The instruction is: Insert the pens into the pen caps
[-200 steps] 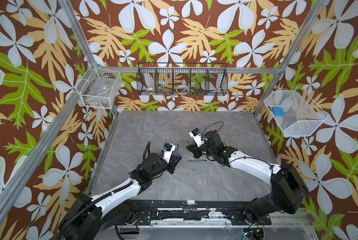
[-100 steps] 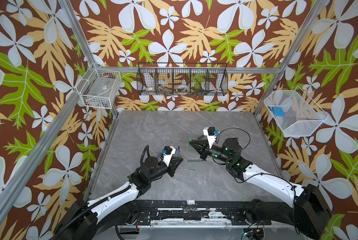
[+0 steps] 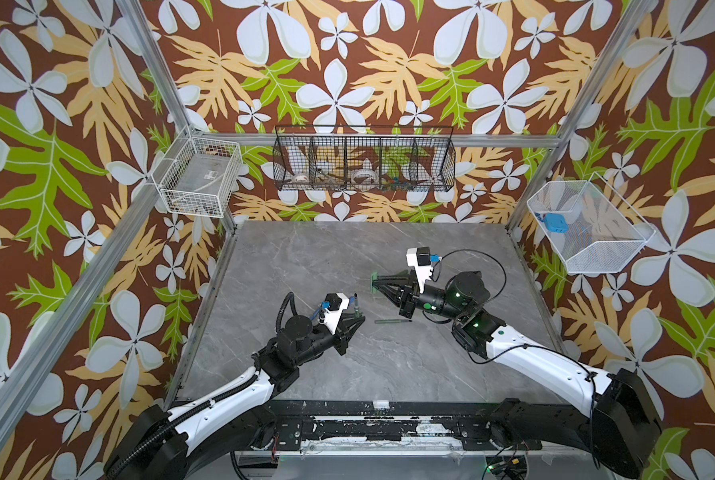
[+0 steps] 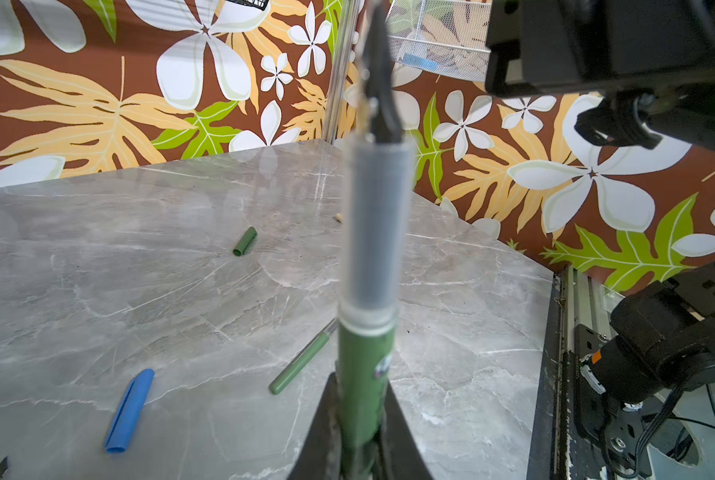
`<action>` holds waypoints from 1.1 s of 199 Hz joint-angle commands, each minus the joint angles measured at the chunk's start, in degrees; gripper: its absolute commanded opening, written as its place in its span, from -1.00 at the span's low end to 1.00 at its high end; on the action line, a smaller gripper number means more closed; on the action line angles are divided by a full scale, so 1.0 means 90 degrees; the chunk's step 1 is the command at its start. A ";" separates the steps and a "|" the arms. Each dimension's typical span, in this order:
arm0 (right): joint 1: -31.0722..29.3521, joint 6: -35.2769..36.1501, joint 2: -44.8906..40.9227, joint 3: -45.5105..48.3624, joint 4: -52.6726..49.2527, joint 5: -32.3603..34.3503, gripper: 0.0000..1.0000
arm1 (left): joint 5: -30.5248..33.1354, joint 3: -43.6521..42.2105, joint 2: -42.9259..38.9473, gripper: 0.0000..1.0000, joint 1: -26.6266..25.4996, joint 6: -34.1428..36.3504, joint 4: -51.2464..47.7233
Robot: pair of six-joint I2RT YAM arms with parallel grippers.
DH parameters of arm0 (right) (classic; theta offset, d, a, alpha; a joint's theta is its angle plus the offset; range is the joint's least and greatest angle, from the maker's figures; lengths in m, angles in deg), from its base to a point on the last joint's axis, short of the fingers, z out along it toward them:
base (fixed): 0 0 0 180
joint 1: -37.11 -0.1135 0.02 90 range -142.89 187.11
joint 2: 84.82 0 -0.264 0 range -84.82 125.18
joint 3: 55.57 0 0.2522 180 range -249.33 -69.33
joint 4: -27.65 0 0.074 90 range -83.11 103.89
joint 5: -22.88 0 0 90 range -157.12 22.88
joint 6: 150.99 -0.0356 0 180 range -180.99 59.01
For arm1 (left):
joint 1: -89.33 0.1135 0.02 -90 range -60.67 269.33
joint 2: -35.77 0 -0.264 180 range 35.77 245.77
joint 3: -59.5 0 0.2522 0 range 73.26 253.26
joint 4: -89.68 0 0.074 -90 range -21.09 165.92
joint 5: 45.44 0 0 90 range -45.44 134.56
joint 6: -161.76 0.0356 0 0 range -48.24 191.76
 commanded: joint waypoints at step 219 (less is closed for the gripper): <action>-0.0285 0.0161 0.0905 -0.0904 0.0136 -0.0507 -0.86 | 0.0052 -0.0046 -0.0284 -1.00 -0.0156 0.0228 0.0145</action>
